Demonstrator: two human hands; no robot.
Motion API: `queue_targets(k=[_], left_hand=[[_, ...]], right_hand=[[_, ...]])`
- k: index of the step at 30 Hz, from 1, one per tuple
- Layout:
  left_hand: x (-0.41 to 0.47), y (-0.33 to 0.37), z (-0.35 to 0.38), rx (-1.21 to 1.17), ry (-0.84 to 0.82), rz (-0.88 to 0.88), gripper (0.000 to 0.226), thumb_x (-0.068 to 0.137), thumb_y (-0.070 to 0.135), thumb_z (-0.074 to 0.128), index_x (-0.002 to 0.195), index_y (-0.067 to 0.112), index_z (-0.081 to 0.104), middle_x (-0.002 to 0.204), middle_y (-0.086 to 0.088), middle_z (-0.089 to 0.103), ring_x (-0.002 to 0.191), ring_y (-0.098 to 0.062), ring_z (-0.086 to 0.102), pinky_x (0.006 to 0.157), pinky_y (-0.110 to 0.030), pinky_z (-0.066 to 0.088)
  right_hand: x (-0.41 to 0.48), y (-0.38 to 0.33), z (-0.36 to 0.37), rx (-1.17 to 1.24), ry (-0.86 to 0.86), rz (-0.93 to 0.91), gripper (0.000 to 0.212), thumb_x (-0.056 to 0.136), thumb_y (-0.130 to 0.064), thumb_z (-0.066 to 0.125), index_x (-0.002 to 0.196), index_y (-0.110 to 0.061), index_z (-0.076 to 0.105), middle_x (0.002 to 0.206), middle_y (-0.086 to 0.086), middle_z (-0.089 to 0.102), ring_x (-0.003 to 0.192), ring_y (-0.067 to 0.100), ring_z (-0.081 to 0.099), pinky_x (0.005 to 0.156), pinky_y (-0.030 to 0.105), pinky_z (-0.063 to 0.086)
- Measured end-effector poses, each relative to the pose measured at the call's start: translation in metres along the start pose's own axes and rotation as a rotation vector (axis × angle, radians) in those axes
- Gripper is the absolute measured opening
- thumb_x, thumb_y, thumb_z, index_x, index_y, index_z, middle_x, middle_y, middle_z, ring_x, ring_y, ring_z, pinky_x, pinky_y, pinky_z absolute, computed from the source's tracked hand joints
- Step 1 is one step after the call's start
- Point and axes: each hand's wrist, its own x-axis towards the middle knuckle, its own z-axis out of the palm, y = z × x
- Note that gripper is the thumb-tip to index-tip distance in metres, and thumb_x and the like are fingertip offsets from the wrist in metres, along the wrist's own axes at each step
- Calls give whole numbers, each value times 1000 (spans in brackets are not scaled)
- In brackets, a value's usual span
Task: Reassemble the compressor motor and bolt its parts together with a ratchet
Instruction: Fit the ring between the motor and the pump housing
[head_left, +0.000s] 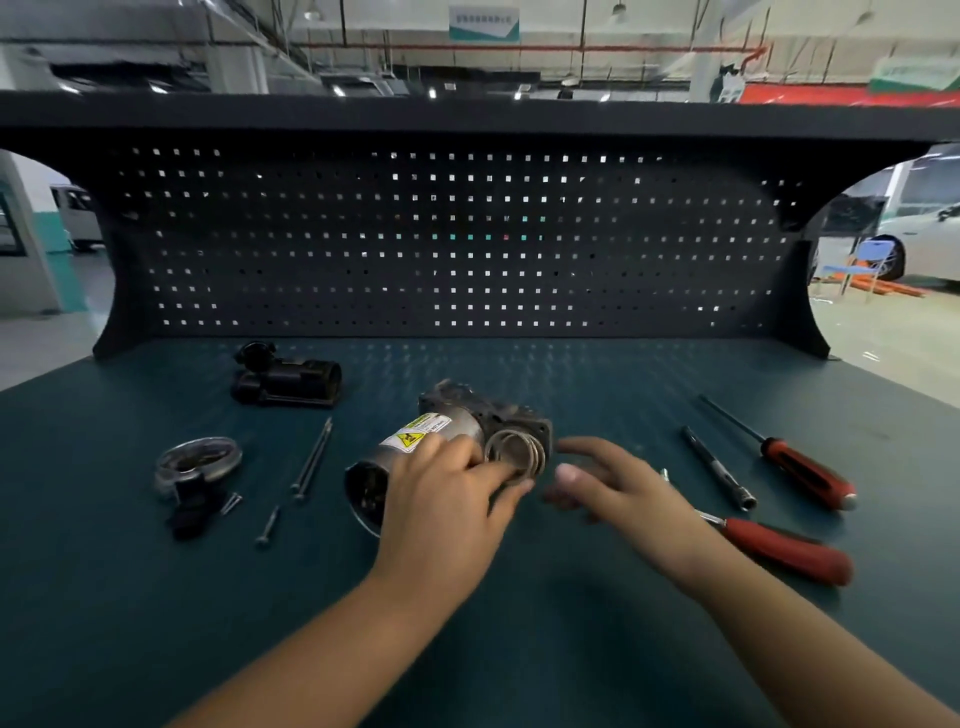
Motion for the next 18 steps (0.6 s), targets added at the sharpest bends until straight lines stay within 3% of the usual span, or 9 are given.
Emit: queue_targets(k=[2,4,7,10,13,15,18], left_hand=[[2,-1,9,122,-28,10,12,72,38,78,73,26,75,64,6,59,68,-24,58,59,-36,44],[6,-5,15,224,-71,-6,15,72,43,78,76,29,75,68,7,61,75,-23,58,64,-37,42],[11,-10,23,290,-225,-67,34,89,53,50,107,30,68,97,8,61,105,-23,46,82,-39,28],[13,-18,33,367,-308,-27,44,94,49,34,125,26,55,115,7,55,118,-25,32,87,-39,20],[18,-21,35,372,-366,11,41,95,46,34,120,25,58,113,8,58,117,-23,32,85,-38,17],[22,-25,32,304,-340,-37,36,93,46,38,105,27,66,104,10,63,112,-19,38,83,-36,21],[36,-34,24,169,-251,-128,22,86,47,56,92,28,65,94,11,64,103,-14,47,77,-31,24]], right_hand=[[10,-4,15,23,-19,-84,25,83,-38,65,106,-36,55,84,-5,73,84,5,67,77,17,49],[19,-1,23,29,75,-111,20,87,-22,66,101,-33,57,75,-4,72,75,3,67,71,15,49],[35,7,28,56,60,-58,17,86,-15,68,96,-27,60,76,-1,72,68,0,64,65,13,46],[50,16,32,-62,91,-23,16,83,-20,71,96,-21,62,78,-2,71,72,6,66,69,20,49],[56,26,37,-194,171,-86,17,83,-22,72,91,-25,57,74,-11,67,69,-4,62,65,11,45],[57,32,39,-234,194,-119,21,82,-25,73,86,-28,53,71,-14,64,66,-9,59,61,7,42],[58,36,41,-352,195,-135,22,83,-35,71,91,-24,53,73,-14,63,70,-1,60,65,17,47]])
